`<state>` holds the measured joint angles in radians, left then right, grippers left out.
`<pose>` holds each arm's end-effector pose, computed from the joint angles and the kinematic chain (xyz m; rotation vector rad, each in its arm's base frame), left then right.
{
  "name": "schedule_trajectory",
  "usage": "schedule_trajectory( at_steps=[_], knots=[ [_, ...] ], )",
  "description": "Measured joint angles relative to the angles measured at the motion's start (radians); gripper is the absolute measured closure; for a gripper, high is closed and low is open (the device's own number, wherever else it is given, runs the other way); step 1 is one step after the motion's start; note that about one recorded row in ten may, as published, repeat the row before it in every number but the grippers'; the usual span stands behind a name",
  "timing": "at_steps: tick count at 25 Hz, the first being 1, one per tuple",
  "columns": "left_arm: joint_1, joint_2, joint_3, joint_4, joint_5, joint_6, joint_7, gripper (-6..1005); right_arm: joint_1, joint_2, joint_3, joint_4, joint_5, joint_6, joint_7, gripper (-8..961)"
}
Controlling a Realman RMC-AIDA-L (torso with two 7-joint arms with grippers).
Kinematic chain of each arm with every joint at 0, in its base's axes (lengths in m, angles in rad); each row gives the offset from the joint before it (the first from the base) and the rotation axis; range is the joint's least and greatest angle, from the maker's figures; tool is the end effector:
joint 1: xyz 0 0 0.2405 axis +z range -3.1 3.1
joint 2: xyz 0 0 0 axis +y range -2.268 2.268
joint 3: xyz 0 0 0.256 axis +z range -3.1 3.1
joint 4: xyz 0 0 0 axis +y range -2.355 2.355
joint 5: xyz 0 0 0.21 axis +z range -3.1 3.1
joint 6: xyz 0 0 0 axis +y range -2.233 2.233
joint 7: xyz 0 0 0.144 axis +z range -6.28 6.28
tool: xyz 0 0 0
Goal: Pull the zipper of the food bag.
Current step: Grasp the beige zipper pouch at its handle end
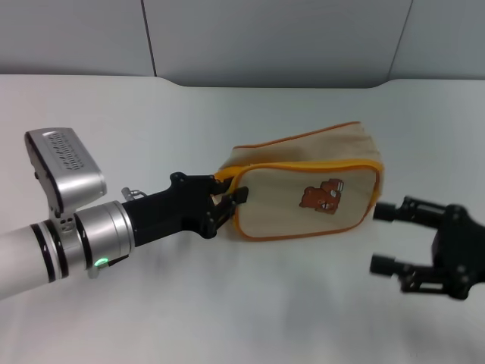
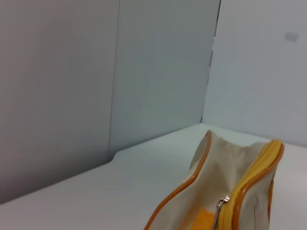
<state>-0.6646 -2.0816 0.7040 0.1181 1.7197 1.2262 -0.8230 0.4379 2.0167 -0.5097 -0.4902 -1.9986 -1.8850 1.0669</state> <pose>-0.2563 0.3392 -0.0801 -2.5565 -0.4766 -0.7383 0.2842 0.2681 0.0226 -2.7239 0.3941 1.0416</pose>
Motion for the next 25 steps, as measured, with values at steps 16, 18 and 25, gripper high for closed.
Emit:
schedule_trajectory(
  at_steps=[16,18,25],
  knots=[
    [0.057,0.014,-0.001,0.142,0.006,0.217,0.24,867,0.044,-0.02,0.128,-0.043,0.005,-0.121,0.223,157],
    [0.07,0.022,0.008,0.197,0.023,0.276,0.242,869,0.04,-0.017,0.128,-0.047,0.007,-0.122,0.184,157],
    [0.064,0.037,0.014,0.23,0.05,0.316,0.238,875,0.015,-0.004,0.13,-0.053,0.093,-0.107,-0.08,158]
  ],
)
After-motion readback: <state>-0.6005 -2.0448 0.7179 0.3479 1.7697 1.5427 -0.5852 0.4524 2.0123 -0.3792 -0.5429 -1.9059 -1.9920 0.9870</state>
